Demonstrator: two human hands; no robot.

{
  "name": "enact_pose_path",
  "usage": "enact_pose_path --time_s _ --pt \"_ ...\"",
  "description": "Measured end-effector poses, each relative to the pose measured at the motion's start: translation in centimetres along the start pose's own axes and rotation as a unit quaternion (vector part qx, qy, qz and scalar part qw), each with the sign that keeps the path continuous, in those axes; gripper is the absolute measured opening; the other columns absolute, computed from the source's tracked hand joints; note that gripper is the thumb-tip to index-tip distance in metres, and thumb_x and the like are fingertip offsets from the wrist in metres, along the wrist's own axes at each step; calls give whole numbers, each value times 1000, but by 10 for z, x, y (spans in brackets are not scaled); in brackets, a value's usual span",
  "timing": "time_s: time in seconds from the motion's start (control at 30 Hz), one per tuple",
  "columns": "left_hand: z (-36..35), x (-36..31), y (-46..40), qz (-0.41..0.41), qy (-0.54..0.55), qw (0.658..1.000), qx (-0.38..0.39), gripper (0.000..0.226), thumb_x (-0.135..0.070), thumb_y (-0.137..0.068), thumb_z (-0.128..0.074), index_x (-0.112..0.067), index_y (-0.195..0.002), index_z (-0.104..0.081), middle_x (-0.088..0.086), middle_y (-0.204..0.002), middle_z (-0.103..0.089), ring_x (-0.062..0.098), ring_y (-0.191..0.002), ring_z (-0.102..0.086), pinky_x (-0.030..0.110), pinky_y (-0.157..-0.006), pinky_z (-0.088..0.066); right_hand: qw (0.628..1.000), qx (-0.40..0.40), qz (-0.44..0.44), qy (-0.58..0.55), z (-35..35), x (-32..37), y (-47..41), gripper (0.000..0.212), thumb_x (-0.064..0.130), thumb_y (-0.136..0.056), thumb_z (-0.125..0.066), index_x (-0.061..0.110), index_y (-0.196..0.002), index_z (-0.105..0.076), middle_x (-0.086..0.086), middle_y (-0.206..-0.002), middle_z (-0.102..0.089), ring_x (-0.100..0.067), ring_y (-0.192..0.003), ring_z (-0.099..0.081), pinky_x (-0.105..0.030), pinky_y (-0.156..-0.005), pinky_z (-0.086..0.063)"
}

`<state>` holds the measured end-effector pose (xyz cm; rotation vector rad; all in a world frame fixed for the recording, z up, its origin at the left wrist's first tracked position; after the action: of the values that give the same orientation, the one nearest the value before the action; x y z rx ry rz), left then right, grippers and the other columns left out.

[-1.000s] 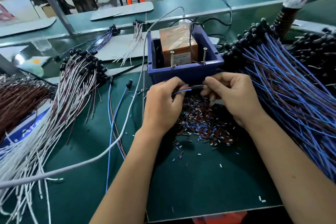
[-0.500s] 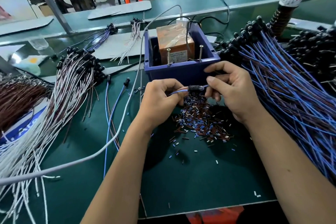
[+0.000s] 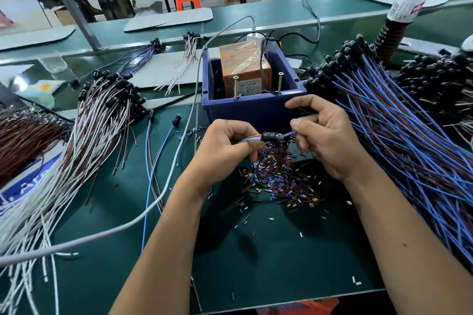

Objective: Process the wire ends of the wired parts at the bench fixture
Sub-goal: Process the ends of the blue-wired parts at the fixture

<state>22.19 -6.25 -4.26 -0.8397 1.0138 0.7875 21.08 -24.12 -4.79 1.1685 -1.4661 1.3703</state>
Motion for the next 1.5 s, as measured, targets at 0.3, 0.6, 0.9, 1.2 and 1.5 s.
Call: enact_pose_path --time_s 0.3,0.6,0.9,1.2,1.5 --pt "16 1 2 -2 37 999 -32 21 -15 -88 -66 -1 -72 -65 -4 -54 -57 4 -50 -46 12 -51 -33 981 -54 -14 -185 24 0 -4 31 -1 -91 -51 14 -112 -67 5 -48 -41 -7 -40 -31 -23 -46 -33" --pt "20 5 1 -7 69 994 -89 16 -12 -90 -68 -9 -74 -71 3 -59 -64 10 -57 -55 14 -56 -40 997 3 -14 -72 -11 2 5 24 40 -85 -84 18 -87 -74 0 -52 -49 -11 -43 -36 -24 -44 -28" --pt "17 -1 1 -33 40 995 -82 13 -4 -90 -68 -9 -79 -74 1 -61 -68 11 -60 -60 18 -65 -46 995 -59 10 -85 -22 4 11 16 24 -86 -76 8 -88 -74 -7 -60 -57 -7 -40 -39 -19 -39 -29" --pt "9 0 2 -16 45 997 -56 10 -10 -88 -70 -1 -84 -72 3 -65 -71 14 -65 -65 24 -70 -51 992 -75 18 -96 -16 7 11 8 20 -85 -77 13 -84 -74 -5 -60 -57 -6 -41 -40 -27 -43 -29" --pt "3 -7 2 -40 85 992 -82 5 4 -96 -64 5 -95 -69 12 -73 -75 17 -68 -71 25 -72 -55 996 -9 -7 -91 -35 -5 10 4 23 -88 -77 22 -88 -81 1 -70 -68 -4 -42 -44 -18 -41 -34"
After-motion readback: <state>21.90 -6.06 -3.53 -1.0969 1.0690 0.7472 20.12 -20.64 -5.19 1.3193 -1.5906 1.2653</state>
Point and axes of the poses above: each hand's wrist, its own y-axis away from the middle knuckle, its own z-axis out of the back of the hand, x = y × z, the point moved 9 cm from there along -y, towards the middle knuckle
